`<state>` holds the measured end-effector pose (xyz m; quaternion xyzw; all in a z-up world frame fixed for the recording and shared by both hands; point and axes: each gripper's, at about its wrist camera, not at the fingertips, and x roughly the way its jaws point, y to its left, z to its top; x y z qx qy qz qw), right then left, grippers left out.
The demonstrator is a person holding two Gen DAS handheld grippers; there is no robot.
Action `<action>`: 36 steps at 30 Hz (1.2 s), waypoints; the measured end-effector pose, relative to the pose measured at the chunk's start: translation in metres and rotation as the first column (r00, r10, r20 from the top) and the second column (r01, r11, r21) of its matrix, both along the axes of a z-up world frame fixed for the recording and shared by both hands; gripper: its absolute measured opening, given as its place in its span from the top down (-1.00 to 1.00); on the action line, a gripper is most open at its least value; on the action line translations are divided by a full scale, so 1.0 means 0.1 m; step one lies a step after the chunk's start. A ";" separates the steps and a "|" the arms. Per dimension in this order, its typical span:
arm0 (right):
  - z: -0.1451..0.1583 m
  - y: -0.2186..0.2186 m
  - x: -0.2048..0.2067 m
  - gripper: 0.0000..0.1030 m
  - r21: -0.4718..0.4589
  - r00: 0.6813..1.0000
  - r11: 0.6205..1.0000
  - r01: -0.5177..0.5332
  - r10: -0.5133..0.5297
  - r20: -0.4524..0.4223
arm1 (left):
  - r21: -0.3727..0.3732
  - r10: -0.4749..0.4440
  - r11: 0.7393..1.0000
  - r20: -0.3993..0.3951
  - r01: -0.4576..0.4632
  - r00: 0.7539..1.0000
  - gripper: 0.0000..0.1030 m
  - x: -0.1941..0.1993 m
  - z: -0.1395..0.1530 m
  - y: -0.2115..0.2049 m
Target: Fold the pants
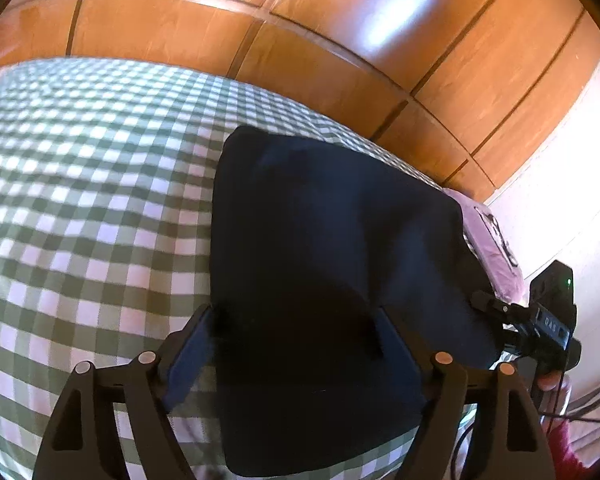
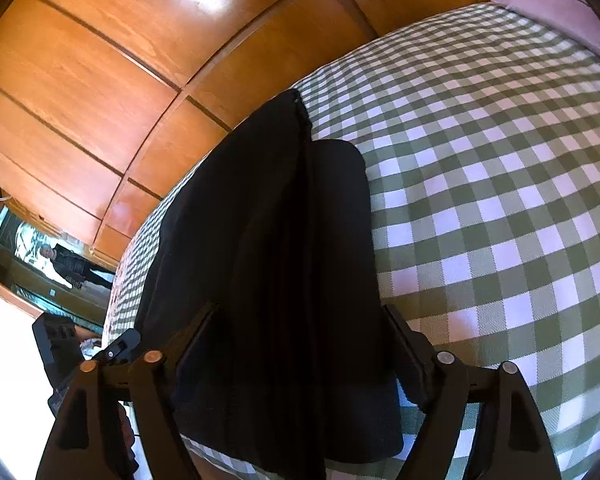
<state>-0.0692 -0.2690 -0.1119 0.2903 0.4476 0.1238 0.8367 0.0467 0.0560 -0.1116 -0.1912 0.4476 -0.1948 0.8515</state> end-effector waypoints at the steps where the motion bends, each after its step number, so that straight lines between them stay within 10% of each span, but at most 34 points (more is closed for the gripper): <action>1: 0.00 0.03 0.00 -0.65 -0.006 1.000 1.000 -0.007 0.006 0.000 | -0.021 0.003 1.000 -0.018 -0.004 1.000 -0.63 0.01 -0.03 0.02; 6: -0.02 0.13 0.02 -0.70 -0.054 0.999 0.998 -0.033 0.034 0.007 | -0.131 0.020 0.991 -0.084 -0.031 0.996 -0.63 0.02 -0.16 0.10; 24: -0.09 0.30 0.09 -0.58 -0.093 0.995 0.994 -0.059 0.067 0.080 | -0.087 -0.005 0.996 -0.002 0.005 1.000 -0.70 0.03 -0.20 -0.13; 36: -0.07 0.34 0.07 -0.26 -0.140 0.989 0.988 -0.058 0.076 0.130 | 0.018 -0.029 0.999 0.098 0.027 0.995 -0.24 -0.07 -0.02 -0.31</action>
